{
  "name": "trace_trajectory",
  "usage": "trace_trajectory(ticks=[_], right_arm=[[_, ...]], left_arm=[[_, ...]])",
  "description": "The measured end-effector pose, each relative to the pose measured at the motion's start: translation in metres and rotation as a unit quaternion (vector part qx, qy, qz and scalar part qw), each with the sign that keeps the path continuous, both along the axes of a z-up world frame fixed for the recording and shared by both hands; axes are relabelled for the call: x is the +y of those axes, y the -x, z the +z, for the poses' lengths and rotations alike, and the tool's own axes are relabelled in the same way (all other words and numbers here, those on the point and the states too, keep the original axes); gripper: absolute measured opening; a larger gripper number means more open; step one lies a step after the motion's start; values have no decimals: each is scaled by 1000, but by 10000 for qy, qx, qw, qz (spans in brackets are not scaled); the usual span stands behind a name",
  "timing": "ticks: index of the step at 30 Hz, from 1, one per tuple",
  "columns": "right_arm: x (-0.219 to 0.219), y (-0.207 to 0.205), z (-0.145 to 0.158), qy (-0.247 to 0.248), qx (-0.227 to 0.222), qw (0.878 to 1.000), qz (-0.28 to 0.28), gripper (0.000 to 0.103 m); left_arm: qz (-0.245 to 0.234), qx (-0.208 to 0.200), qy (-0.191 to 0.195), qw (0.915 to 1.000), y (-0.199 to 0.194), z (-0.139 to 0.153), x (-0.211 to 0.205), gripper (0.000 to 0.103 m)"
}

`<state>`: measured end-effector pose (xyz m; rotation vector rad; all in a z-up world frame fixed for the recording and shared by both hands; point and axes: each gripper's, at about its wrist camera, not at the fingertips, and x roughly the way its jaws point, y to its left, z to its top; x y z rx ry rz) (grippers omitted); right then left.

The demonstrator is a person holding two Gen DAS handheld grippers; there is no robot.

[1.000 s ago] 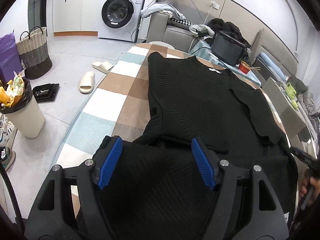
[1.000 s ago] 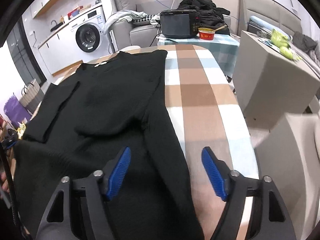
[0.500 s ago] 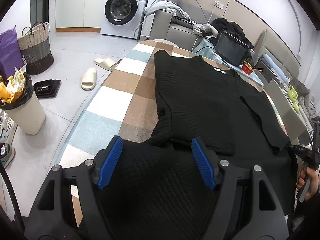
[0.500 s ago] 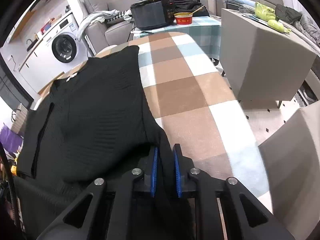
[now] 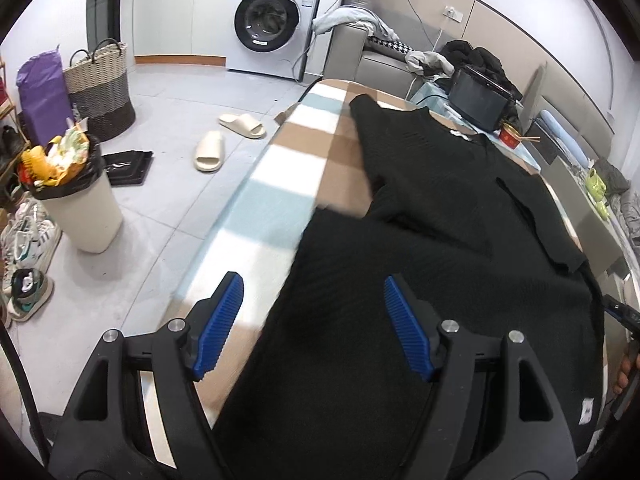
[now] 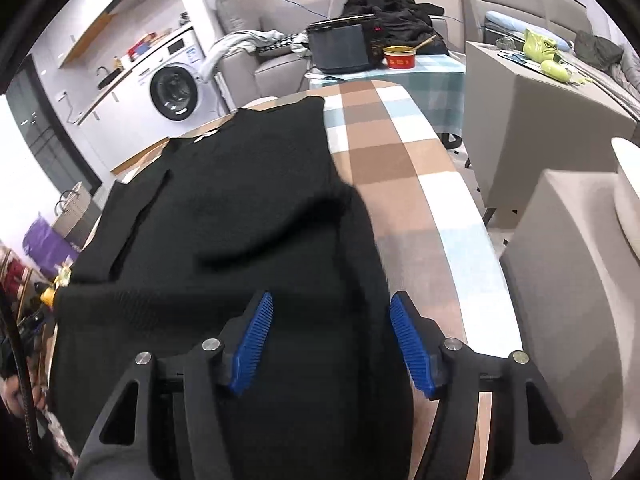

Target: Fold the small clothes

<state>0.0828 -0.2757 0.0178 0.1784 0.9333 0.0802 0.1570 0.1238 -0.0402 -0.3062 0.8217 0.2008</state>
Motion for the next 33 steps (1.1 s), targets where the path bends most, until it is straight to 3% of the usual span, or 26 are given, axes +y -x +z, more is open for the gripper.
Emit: trace_trajectory(ticks=[6, 11, 16, 24, 33], right_arm=[[-5, 53, -6, -274, -65, 9995, 158, 64], [-6, 84, -13, -182, -21, 9993, 334, 65], [-12, 100, -18, -166, 99, 9986, 485, 67], [-15, 109, -23, -123, 141, 9980, 603, 67], [-7, 108, -29, 9, 219, 9970, 743, 69]], left_arm=[[-40, -10, -80, 10000, 39, -9, -2, 72], [-256, 64, -195, 9995, 66, -15, -9, 72], [-166, 138, -177, 9996, 79, -20, -5, 73], [-149, 316, -63, 9994, 73, -35, 1, 73], [-506, 465, -496, 9964, 41, -38, -20, 72]])
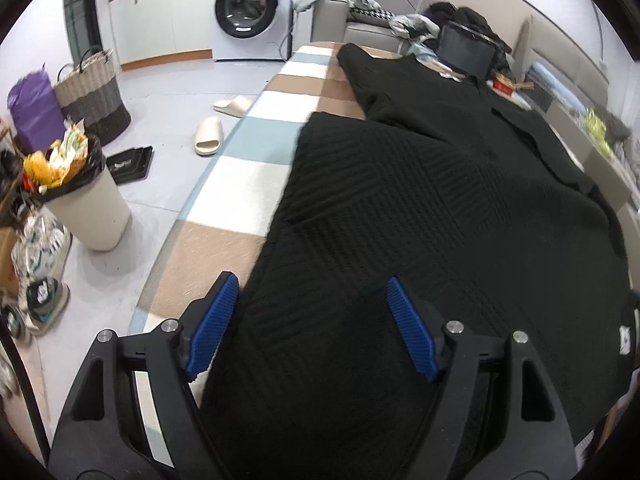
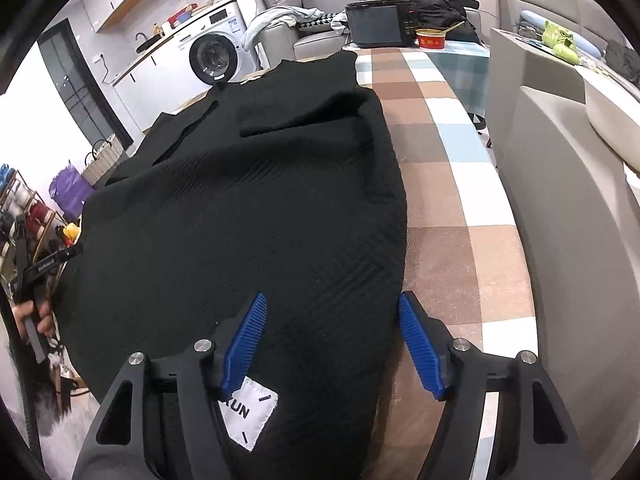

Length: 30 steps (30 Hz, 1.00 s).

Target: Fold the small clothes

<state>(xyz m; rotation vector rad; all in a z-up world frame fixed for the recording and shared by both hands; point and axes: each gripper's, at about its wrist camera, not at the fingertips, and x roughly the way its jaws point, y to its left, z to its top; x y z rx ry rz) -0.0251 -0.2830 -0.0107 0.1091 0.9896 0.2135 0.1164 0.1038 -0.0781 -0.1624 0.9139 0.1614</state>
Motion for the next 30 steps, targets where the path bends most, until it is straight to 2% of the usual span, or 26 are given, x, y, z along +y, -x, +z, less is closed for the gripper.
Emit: trace_trajectory(ticks=[1, 2, 3, 4, 5, 7, 9, 10, 11, 14, 16, 19, 25, 28, 30], right_arm=[[1, 1, 0, 23, 7, 10000, 17, 69], [1, 2, 0, 31, 11, 10000, 42, 69], [3, 4, 0, 30, 7, 10000, 78, 69], [4, 7, 0, 66, -8, 9999, 109, 66], [9, 9, -1, 159, -47, 9997, 202, 58], [19, 13, -2, 465, -173, 9980, 401, 44], [26, 14, -3, 654, -280, 9962, 504, 25], [25, 13, -4, 665, -288, 9962, 473, 12], [23, 11, -4, 597, -271, 9970, 418, 9], [14, 9, 4, 282, -480, 9981, 277, 7], [5, 10, 13, -98, -691, 9974, 156, 7], [-7, 12, 31, -576, -1139, 9918, 4, 7], [-6, 5, 62, -730, -1736, 9821, -75, 7], [-12, 4, 72, -962, -1978, 9753, -202, 7], [-17, 6, 73, -1054, -2014, 9734, -283, 7]], left_arm=[[-34, 10, -115, 9999, -2, 0, -5, 66], [-85, -29, -153, 9998, -3, 0, -9, 53], [-168, -72, -110, 9998, -2, 1, -12, 46], [-278, -105, -66, 9995, -3, 1, -15, 33], [-336, -128, -46, 9993, -2, 2, -18, 22], [-452, -199, -83, 9987, -1, 2, -24, 11], [-485, -292, -121, 9983, 2, 4, -27, 9], [-489, -344, -119, 9981, 4, 5, -28, 9], [-498, -402, -55, 9979, 6, 7, -28, 9], [-496, -636, 211, 9965, 14, 18, -23, 9], [-466, -754, 402, 9953, 21, 27, -20, 8], [-535, -959, 604, 9921, 26, 44, -22, 8], [-583, -1501, 252, 9866, 32, 82, -37, 5], [-562, -1621, 431, 9842, 35, 91, -31, 5], [-510, -1590, 365, 9853, 33, 91, -28, 5]])
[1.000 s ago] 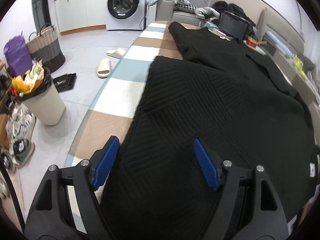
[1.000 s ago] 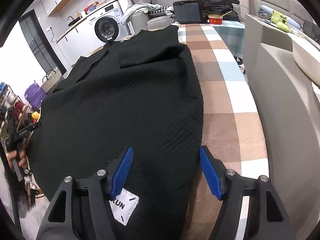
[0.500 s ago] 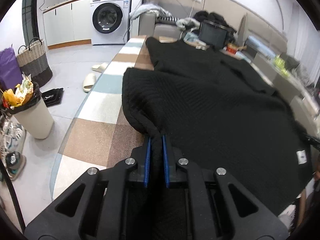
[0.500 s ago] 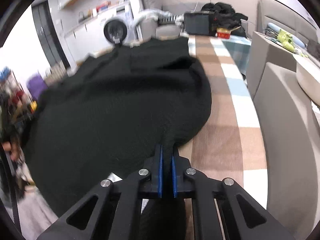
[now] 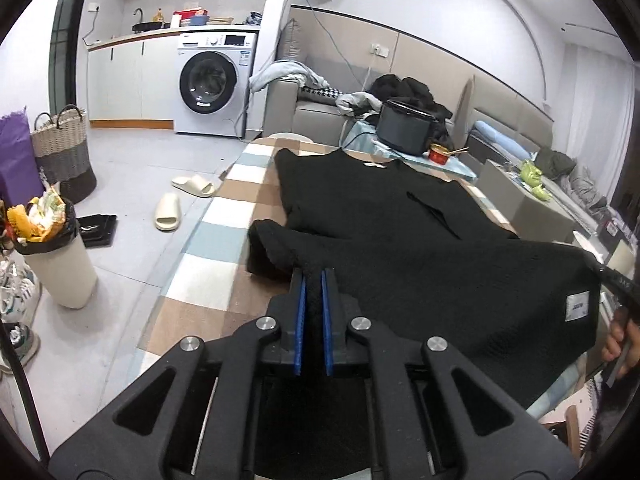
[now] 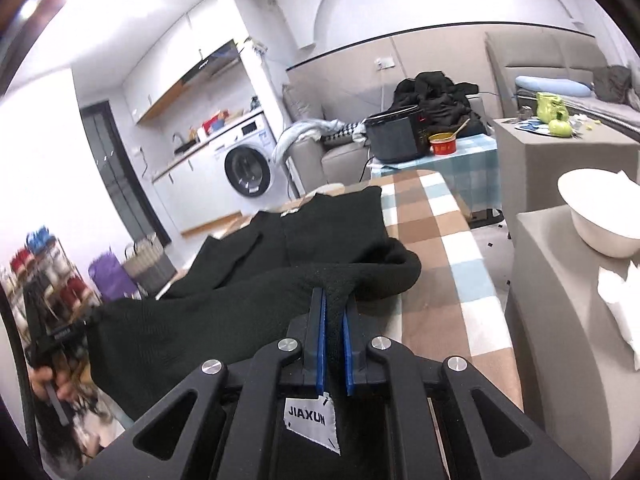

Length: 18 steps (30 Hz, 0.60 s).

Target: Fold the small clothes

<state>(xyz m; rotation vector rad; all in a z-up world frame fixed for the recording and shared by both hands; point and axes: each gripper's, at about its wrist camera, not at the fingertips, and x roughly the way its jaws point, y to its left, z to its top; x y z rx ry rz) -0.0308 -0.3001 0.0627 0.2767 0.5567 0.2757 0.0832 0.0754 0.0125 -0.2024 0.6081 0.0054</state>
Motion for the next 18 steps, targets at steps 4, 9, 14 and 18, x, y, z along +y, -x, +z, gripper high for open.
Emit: trace_trajectory(ticks=[4, 9, 14, 18], right_arm=[[-3, -1, -11, 52, 251, 9997, -36, 7], [0, -4, -27, 194, 685, 9974, 73, 8], [-1, -7, -43, 442, 1168, 9920, 180, 23], [-6, -1, -56, 590, 1415, 9879, 218, 41]], left_arm=[[-28, 159, 112, 9998, 6, -12, 8, 5], [73, 536, 278, 9981, 1, -34, 18, 7], [103, 749, 238, 9969, 4, -53, 21, 78], [174, 1080, -56, 9940, -3, -73, 20, 79]])
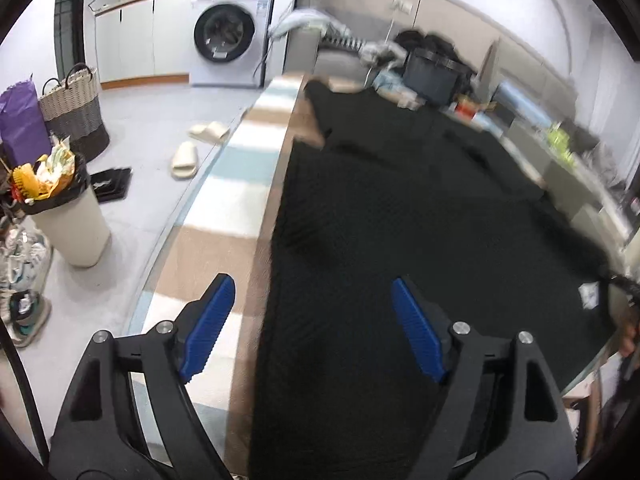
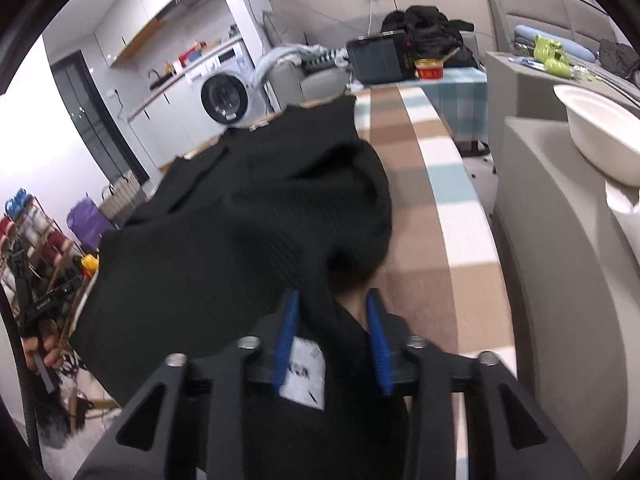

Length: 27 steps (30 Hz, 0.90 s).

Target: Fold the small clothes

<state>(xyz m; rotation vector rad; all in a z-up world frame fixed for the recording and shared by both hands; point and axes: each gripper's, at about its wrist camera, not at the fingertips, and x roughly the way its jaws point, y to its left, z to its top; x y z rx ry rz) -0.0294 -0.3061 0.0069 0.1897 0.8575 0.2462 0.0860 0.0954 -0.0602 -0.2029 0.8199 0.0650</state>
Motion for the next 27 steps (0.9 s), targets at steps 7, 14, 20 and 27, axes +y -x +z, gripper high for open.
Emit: trace_trajectory(ticks=[7, 14, 20, 27], right_arm=[[0, 4, -16, 386, 298, 9987, 172, 57], [18, -1, -24, 484, 114, 9972, 550, 10], [19, 20, 15, -33, -635, 9939, 900, 8], [13, 34, 66, -910, -1535, 9788, 1007, 8]], left_arm=[[57, 321, -270, 9991, -17, -28, -5, 78], [-196, 164, -140, 9996, -25, -28, -13, 4], [-325, -451, 81, 9984, -5, 13, -8, 4], [-360, -1139, 211, 9926, 14, 65, -4, 4]])
